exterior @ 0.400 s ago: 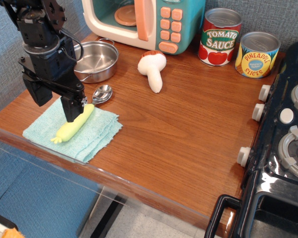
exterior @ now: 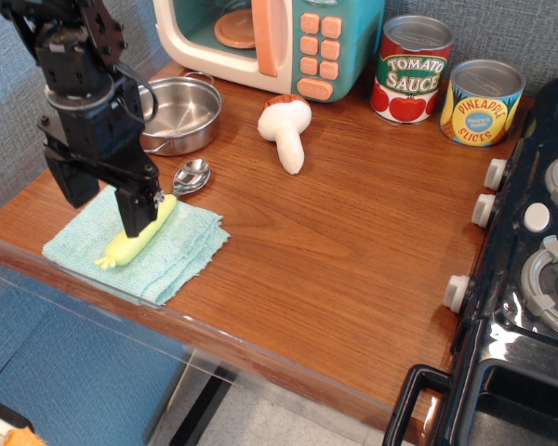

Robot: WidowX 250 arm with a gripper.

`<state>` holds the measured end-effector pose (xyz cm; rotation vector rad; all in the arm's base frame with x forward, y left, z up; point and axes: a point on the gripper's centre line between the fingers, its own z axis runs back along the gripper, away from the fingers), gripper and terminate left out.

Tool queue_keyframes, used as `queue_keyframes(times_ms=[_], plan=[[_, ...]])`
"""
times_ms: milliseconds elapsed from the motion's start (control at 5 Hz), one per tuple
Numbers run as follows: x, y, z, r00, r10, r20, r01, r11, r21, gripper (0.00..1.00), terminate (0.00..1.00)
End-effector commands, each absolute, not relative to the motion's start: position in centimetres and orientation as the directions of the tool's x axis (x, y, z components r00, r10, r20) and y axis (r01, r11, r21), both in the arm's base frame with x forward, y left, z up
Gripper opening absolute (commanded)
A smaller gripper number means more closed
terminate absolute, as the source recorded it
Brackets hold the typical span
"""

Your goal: Move the pot in front of the cans

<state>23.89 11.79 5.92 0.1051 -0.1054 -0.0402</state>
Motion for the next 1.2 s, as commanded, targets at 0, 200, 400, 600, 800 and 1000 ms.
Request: queue_keyframes(times_ms=[0,200,400,600,800,1000], plan=[[26.0,11.9,7.4,0.989,-0.028,0.148,0.012,0.994,0.107,1.00,0.00],[27.1,11.8,7.9,0.986,-0.011,0.169,-0.004,0.996,0.086,1.00,0.00],[28.8,11.6,8.4,0.981,0.004,0.194,-0.019,0.997,0.073,1.00,0.00],[30.2,11.4,8.5,0.979,0.025,0.202,-0.039,0.997,0.065,1.00,0.00],[31.4,11.2,8.5,0.977,0.037,0.209,-0.052,0.997,0.063,1.00,0.00],[32.4,11.0,8.6,0.975,0.049,0.216,-0.063,0.996,0.058,1.00,0.00]])
